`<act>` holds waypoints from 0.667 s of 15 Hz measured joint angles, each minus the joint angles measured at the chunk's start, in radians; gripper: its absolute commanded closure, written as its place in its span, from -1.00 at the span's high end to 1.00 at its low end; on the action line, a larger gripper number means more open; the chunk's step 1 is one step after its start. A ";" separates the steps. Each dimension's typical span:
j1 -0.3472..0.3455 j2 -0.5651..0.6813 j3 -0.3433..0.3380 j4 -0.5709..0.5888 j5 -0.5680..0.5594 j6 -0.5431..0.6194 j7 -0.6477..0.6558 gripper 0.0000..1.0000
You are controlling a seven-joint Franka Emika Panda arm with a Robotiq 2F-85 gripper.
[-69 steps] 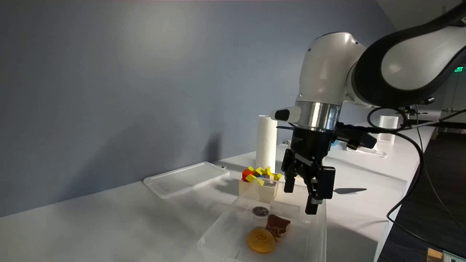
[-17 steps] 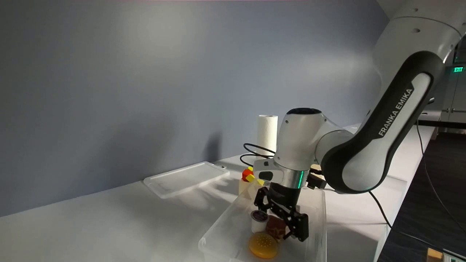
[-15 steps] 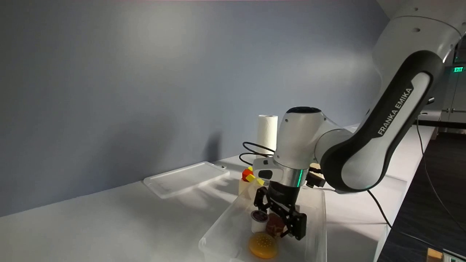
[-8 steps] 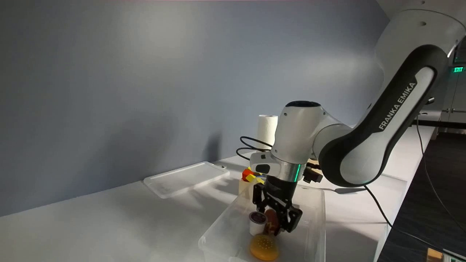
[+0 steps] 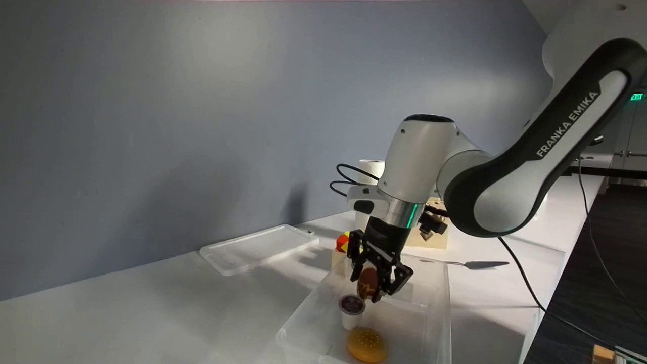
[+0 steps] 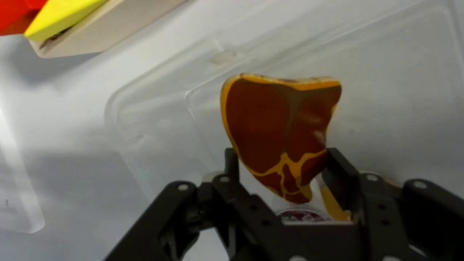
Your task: Remove the brown object from the basket
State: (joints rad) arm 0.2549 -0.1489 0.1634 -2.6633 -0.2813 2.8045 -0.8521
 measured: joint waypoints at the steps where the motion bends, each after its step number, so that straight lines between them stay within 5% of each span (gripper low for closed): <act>1: 0.001 -0.009 0.000 0.000 0.000 0.000 0.004 -0.30; 10: 0.057 -0.187 0.000 0.062 0.124 -0.125 0.090 -0.30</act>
State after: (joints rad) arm 0.3120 -0.3356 0.1634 -2.6013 -0.1571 2.6796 -0.7625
